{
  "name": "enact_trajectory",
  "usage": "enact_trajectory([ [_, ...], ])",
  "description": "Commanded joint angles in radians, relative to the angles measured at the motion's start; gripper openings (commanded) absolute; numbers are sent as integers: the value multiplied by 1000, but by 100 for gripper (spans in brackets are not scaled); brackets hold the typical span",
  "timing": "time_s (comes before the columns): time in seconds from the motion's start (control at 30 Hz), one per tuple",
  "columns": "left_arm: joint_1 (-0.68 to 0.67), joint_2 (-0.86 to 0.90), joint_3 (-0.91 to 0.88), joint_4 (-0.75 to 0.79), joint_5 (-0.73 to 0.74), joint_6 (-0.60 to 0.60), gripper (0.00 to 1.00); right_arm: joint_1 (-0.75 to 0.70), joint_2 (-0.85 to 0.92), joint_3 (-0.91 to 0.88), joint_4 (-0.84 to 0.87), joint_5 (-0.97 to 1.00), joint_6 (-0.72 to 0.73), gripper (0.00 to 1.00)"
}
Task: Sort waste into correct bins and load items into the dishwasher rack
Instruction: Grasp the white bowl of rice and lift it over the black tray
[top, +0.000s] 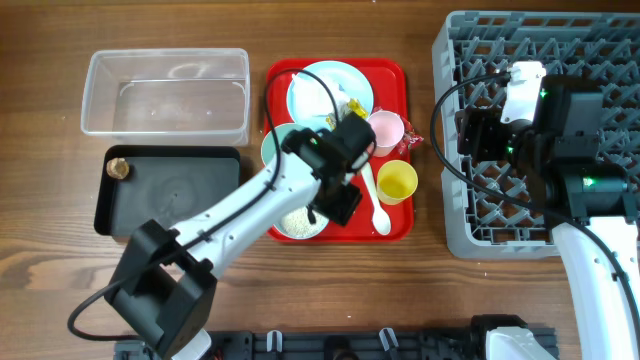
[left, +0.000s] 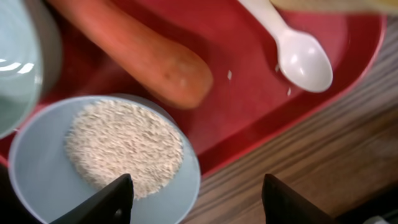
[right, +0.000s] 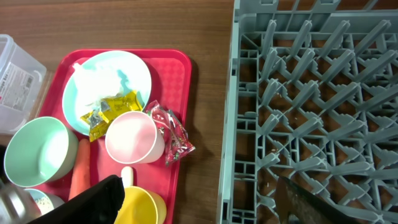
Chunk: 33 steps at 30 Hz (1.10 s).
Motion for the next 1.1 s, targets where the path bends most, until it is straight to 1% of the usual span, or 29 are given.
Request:
enact_trajectory([
  [0.0,-34,33,-51,24,22,55,65,0,8,13,-3,6,12,81],
  [0.07,-32,70,-87,58,4,54,53,0,8,13,-9,7,11,81],
  [0.13,-32,99,-100,68,-1,54,46,-1,8,13,-13,7,11,81],
  [0.17,-32,110,-103,74,-7,54,40,-1,8,13,-13,7,11,81],
  [0.23,-32,139,-104,78,-37,53,32,-1,8,13,-13,7,11,81],
  [0.27,-32,147,-104,81,-48,46,24,-1,8,12,-13,7,11,81],
  [0.33,-32,148,-104,81,-102,-5,4,-1,8,12,-11,7,11,81],
  [0.4,-32,144,-99,76,-126,-26,4,-1,8,12,-11,7,12,81],
  [0.5,-30,106,-24,2,-126,-34,4,-1,8,12,-10,7,11,81],
  [0.6,16,-5,116,-90,-129,-106,4,-1,8,12,-7,11,11,81],
  [0.67,69,-69,127,-96,-112,-167,4,-1,8,12,-8,11,11,81],
  [0.7,135,-124,127,-104,-65,-204,4,-1,8,12,-6,11,11,81],
  [0.73,190,-156,127,-111,-26,-213,4,-1,8,12,-3,11,11,81],
  [0.8,406,-237,127,-151,87,-212,4,-1,8,12,-1,11,11,81],
  [0.9,620,-247,115,-216,115,-197,4,-1,8,12,-1,11,11,81],
  [0.93,713,-247,72,-218,174,-148,4,-1,8,12,-1,11,11,81],
  [1.0,857,-247,-22,-194,319,-59,4,-1,8,12,-1,11,11,81],
  [1.07,1009,-247,-141,-108,536,58,4,-1,8,11,-1,11,11,81],
])
